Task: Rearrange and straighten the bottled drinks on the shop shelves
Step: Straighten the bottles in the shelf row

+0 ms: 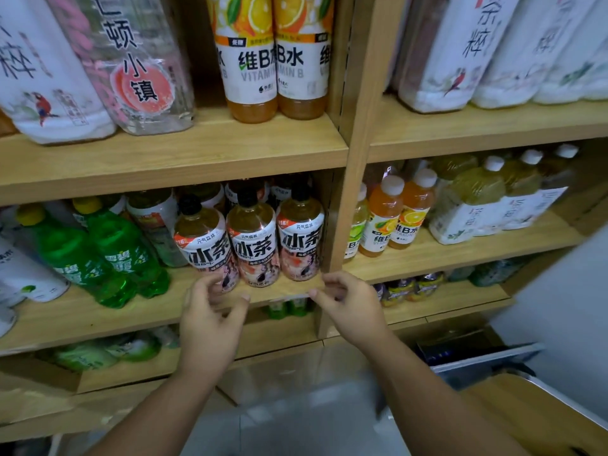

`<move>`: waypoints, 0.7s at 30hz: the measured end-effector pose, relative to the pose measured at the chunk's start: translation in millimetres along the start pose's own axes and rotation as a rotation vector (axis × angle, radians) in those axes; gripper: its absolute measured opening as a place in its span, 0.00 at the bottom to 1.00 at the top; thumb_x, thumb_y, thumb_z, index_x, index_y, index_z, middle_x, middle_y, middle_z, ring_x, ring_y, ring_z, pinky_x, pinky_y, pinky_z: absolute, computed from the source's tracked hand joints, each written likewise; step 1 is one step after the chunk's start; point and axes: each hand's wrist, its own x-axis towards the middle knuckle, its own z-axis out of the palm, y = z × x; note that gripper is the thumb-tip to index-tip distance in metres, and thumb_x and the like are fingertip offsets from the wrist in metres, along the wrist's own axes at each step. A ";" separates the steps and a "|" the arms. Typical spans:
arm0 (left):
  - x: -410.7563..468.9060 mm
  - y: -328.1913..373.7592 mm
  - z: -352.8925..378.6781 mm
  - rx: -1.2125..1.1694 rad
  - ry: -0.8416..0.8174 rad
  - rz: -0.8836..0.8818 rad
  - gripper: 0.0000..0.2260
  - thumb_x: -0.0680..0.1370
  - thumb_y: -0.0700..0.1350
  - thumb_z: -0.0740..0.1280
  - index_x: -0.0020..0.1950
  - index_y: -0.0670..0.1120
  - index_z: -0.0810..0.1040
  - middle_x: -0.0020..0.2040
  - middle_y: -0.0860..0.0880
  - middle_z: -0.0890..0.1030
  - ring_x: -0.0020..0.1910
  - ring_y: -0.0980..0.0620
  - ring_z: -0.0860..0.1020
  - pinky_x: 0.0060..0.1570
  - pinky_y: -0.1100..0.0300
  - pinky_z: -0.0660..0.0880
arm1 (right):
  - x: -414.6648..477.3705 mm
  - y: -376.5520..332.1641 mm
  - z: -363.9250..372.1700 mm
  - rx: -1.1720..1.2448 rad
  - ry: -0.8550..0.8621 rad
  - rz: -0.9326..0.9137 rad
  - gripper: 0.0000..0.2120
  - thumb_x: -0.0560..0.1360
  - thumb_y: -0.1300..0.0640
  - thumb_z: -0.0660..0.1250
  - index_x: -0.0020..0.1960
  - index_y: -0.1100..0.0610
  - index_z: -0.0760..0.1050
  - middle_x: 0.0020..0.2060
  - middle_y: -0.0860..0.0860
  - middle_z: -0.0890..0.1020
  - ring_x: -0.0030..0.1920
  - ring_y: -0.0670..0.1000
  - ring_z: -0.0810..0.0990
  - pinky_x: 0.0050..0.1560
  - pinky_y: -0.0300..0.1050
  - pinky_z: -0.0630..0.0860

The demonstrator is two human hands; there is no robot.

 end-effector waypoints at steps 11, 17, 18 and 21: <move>-17.4 115.9 62.1 -0.050 -0.442 0.155 0.16 0.76 0.52 0.74 0.56 0.66 0.72 0.55 0.61 0.75 0.52 0.57 0.78 0.52 0.55 0.80 | 11.9 7.8 -88.7 0.041 0.169 0.010 0.19 0.74 0.44 0.75 0.62 0.50 0.80 0.54 0.42 0.83 0.54 0.45 0.81 0.55 0.48 0.80; -6.4 134.8 104.1 -0.091 -0.596 0.207 0.20 0.73 0.57 0.74 0.61 0.68 0.71 0.59 0.62 0.75 0.57 0.59 0.77 0.57 0.51 0.80 | 17.9 20.3 -124.7 0.001 0.280 0.103 0.19 0.74 0.44 0.75 0.62 0.50 0.81 0.56 0.43 0.83 0.54 0.46 0.82 0.56 0.52 0.81; -6.2 138.8 110.9 -0.106 -0.611 0.205 0.21 0.73 0.57 0.74 0.62 0.69 0.70 0.60 0.62 0.74 0.58 0.59 0.78 0.57 0.50 0.80 | 20.4 21.5 -132.3 0.002 0.294 0.105 0.19 0.74 0.44 0.75 0.63 0.50 0.80 0.56 0.43 0.83 0.55 0.47 0.82 0.56 0.52 0.81; -5.4 152.3 132.2 -0.123 -0.604 0.237 0.24 0.74 0.55 0.74 0.66 0.66 0.69 0.62 0.62 0.73 0.62 0.60 0.75 0.62 0.50 0.78 | 32.4 24.2 -151.3 0.017 0.320 0.098 0.19 0.75 0.44 0.75 0.62 0.49 0.79 0.57 0.44 0.82 0.56 0.47 0.80 0.56 0.50 0.80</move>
